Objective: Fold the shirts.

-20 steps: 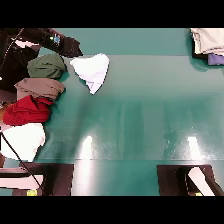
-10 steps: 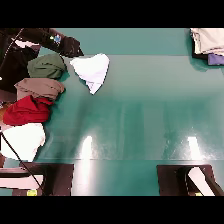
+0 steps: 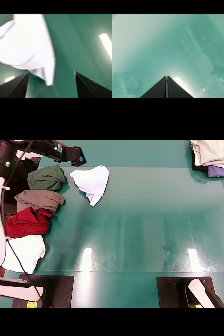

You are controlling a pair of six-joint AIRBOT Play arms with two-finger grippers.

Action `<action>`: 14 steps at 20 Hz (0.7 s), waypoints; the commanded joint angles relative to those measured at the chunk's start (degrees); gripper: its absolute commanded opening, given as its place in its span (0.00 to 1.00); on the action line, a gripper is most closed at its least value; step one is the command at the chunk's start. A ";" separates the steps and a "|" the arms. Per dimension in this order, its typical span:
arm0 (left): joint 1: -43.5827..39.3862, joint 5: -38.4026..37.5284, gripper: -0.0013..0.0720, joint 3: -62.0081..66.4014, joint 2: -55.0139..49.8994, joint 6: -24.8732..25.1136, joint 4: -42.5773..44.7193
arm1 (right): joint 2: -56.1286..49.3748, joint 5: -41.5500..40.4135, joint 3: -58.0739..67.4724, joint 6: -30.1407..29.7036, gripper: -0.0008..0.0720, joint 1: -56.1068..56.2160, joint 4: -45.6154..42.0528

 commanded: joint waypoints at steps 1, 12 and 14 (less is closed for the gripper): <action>3.58 3.87 0.91 0.00 -7.54 -3.82 4.94 | -0.04 -0.20 0.02 0.02 0.04 0.04 7.34; 9.11 14.95 0.69 0.37 -27.36 4.44 -18.93 | 0.00 -0.52 0.02 0.00 0.04 0.04 9.88; 9.11 13.27 0.05 3.85 -26.93 4.52 -20.52 | 0.00 -1.42 0.09 -0.04 0.04 0.04 9.88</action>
